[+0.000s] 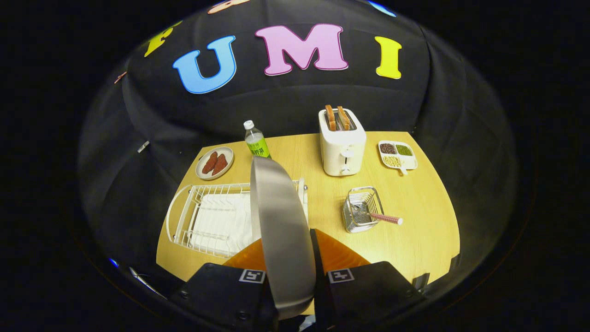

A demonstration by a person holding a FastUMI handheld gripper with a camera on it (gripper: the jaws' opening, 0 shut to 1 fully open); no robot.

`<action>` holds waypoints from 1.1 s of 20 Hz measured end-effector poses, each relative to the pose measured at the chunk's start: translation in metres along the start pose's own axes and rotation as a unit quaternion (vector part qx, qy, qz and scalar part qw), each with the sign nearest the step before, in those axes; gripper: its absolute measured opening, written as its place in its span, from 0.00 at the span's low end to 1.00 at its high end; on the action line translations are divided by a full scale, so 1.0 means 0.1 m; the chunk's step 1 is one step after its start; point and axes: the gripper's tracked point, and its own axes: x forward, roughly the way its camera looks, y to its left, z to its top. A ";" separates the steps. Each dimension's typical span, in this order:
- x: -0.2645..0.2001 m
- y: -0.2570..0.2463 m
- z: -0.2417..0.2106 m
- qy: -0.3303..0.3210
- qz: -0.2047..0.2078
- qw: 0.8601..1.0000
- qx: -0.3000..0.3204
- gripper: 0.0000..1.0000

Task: Take the plate from the dish rack, then take the spoon from the basket and place it into the plate.

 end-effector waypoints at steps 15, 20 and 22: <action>0.09 -0.96 -1.93 0.151 0.007 0.979 0.137 0.34; 0.33 -1.03 -2.15 0.147 0.006 0.972 0.181 0.35; 0.35 -1.10 -2.13 0.146 0.002 0.972 0.184 0.35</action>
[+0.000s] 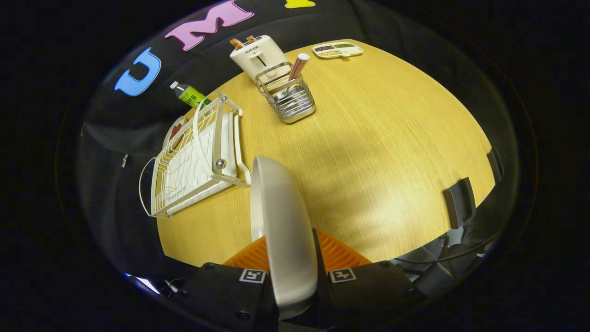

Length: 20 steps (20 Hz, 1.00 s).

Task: Take the plate from the dish rack, then take the spoon from the basket and place it into the plate.

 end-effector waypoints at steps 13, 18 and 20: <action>0.06 -0.21 0.08 -0.003 -0.063 0.997 -0.051 0.62; 0.04 -0.27 0.15 -0.012 -0.087 0.992 -0.088 0.70; 0.03 -0.27 0.19 -0.016 -0.093 0.990 -0.106 0.74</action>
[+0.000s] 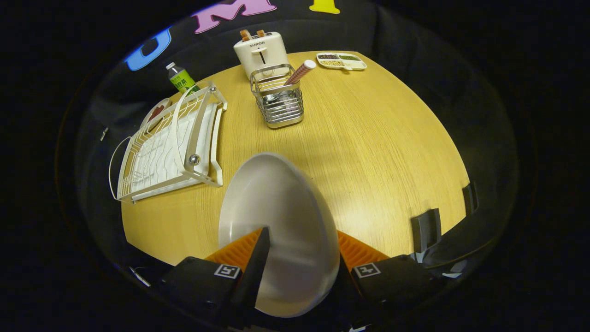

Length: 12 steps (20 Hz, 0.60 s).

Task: Take the plate from the dish rack, then take the spoon from the basket and place it into the plate.

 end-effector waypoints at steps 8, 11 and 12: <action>-0.05 -0.09 0.16 -0.024 -0.033 0.997 -0.060 0.85; -0.09 -0.10 0.19 -0.035 -0.025 0.998 -0.037 0.85; -0.13 -0.09 0.24 -0.046 -0.020 0.998 -0.032 0.84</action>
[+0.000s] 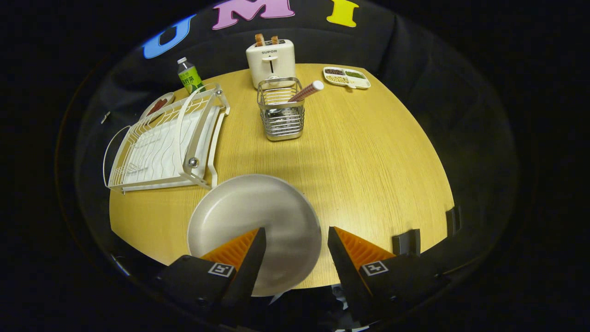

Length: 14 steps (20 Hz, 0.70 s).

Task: Take the plate from the dish rack, then take the spoon from the basket and place it into the plate.

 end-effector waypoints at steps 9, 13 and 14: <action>-0.33 -0.11 1.29 -0.164 0.021 0.985 -0.047 0.84; -0.09 -0.10 1.71 -0.168 0.035 0.983 -0.062 0.84; 0.03 -0.08 1.74 -0.160 0.039 0.984 -0.065 0.84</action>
